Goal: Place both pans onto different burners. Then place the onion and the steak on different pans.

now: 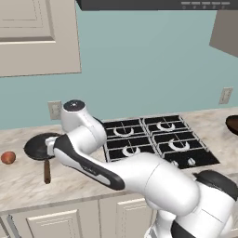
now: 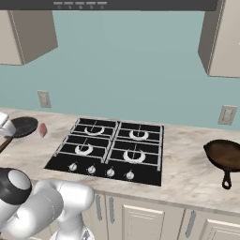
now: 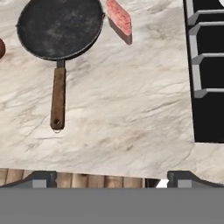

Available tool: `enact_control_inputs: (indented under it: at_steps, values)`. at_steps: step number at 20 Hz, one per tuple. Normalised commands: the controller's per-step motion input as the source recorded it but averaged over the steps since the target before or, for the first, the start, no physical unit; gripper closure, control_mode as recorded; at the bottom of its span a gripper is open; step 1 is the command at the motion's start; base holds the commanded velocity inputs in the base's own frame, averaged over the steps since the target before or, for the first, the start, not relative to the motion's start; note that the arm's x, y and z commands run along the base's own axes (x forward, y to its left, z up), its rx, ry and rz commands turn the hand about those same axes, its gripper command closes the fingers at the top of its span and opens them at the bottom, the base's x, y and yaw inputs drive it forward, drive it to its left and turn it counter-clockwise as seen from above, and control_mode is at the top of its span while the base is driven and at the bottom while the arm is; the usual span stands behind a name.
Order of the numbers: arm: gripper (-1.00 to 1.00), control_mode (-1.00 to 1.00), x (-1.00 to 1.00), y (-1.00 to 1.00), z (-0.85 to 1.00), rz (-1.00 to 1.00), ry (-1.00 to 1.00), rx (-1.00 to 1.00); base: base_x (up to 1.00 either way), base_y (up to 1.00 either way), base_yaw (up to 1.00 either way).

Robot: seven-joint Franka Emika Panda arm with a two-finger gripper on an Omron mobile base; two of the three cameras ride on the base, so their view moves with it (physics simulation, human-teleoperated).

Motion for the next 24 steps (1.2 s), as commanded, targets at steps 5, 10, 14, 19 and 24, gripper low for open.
enact_control_inputs:
  at_steps: [5,10,14,19,24]
  values:
    - [-1.0,-1.0,0.0,0.25,-0.13,0.0,0.0,0.0,0.0,0.0,0.0]
    - [-1.0,-1.0,0.0,0.17,-0.12,-0.01,0.0,0.0,0.0,0.0,0.0]
    - [-1.0,-1.0,0.01,0.14,-0.15,-0.01,0.0,0.0,0.0,0.0,0.0]
    - [-1.0,-1.0,0.07,0.13,-0.08,-0.02,-0.01,0.0,0.0,0.0,0.0]
    - [-1.0,-1.0,0.07,0.07,-0.08,-0.04,-0.02,0.0,0.0,0.0,0.0]
